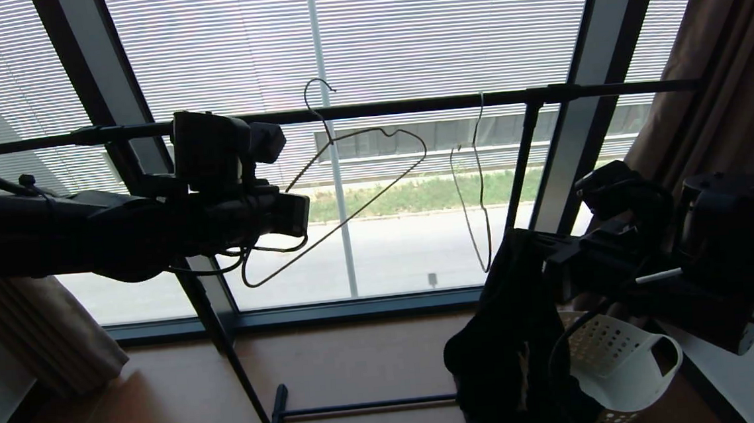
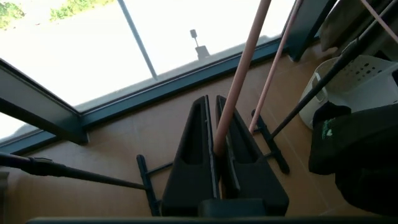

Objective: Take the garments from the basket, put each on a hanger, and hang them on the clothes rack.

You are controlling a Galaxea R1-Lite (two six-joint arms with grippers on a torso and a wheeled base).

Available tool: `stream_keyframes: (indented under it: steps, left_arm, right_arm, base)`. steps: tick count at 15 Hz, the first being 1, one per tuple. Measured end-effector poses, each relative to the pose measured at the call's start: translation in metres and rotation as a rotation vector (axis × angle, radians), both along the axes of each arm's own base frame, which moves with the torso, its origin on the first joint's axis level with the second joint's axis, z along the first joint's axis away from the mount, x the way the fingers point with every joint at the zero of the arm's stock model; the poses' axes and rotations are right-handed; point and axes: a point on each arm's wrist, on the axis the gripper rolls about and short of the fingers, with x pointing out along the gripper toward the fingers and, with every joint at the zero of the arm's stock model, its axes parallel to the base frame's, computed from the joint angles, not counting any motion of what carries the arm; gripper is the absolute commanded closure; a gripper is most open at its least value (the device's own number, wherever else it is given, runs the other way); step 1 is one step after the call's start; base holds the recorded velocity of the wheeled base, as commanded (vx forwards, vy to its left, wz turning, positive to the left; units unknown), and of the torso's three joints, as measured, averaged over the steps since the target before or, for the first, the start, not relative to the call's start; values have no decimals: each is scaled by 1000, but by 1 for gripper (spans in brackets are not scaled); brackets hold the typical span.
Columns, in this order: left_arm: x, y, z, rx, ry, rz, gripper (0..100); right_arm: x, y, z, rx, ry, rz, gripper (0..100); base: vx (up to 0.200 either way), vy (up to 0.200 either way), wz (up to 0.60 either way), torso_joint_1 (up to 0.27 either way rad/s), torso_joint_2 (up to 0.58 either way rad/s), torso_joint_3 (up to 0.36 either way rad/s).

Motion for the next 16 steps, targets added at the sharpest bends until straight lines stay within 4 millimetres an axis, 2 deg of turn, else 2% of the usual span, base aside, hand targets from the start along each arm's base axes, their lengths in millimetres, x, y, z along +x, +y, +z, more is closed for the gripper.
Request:
stream_keyframes:
  steps: [5,11,14,16]
  left_arm:
    - [-59,12,1,23,30,-48,100]
    - [-137,44,-14,105,6,-196,100]
    - [-161,53,-23,113,5,-310,100]
    - [-171,50,-30,110,23,-370,100]
  right_arm:
    - [1,-2,1,-63,-32,-98,100]
    - [4,-3,7,-152,-85,-246,100]
    - [6,-3,10,-193,-105,-335,100]
    - [6,-2,10,-212,-112,-355,100]
  base:
    - [0,0,0,0,0,0]
    - [0,0,0,0,0,0]
    - [0,0,0,0,0,0]
    - [0,0,0,0,0,0]
